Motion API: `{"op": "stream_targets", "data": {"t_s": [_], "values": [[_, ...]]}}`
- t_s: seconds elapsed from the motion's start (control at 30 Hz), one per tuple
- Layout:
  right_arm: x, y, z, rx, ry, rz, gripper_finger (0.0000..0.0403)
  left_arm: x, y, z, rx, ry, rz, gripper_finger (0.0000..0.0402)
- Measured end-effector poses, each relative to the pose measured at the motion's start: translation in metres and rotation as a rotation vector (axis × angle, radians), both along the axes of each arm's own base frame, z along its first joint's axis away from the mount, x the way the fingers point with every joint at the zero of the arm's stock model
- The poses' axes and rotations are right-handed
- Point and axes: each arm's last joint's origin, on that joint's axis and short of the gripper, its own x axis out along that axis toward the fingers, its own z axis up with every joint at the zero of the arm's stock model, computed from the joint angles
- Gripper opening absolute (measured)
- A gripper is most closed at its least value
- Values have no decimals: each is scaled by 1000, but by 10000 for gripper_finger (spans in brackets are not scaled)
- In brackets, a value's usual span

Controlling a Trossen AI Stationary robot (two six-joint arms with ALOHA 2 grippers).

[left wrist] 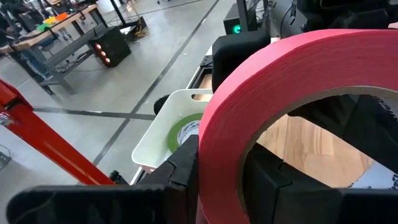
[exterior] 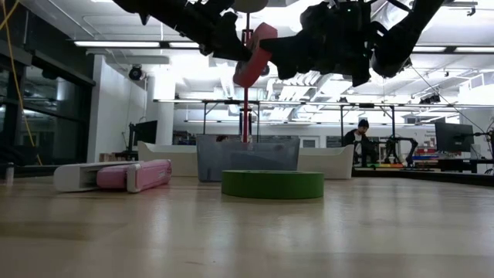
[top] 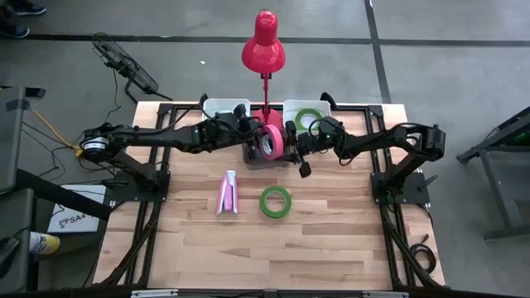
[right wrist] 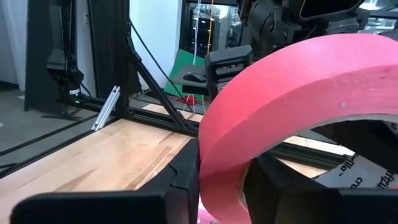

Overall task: Pick and place Stapler, Stapler remover, tape
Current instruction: Put the pink tape into the right white bin

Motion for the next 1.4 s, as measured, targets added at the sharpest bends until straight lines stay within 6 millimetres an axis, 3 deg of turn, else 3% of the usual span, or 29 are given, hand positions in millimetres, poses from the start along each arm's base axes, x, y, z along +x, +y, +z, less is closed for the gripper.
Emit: {"op": "stream_targets", "data": {"t_s": [0.27, 0.5, 0.63, 0.9, 1.4], "values": [[-1, -5, 0, 29, 8, -22, 78, 0, 0, 0, -3, 0, -8, 90], [-1, -7, 0, 25, 4, -53, 77, 0, 2, -1, -27, -6, 27, 238], [-1, -8, -2, 47, 27, -106, 77, -1, 1, -2, -27, 2, 30, 278], [-6, -14, -6, 65, 162, -259, 77, -13, 1, 2, -23, 48, 127, 287], [-16, -46, 29, -120, 737, -690, 77, -31, -1, -6, -104, 196, 223, 288]]}}
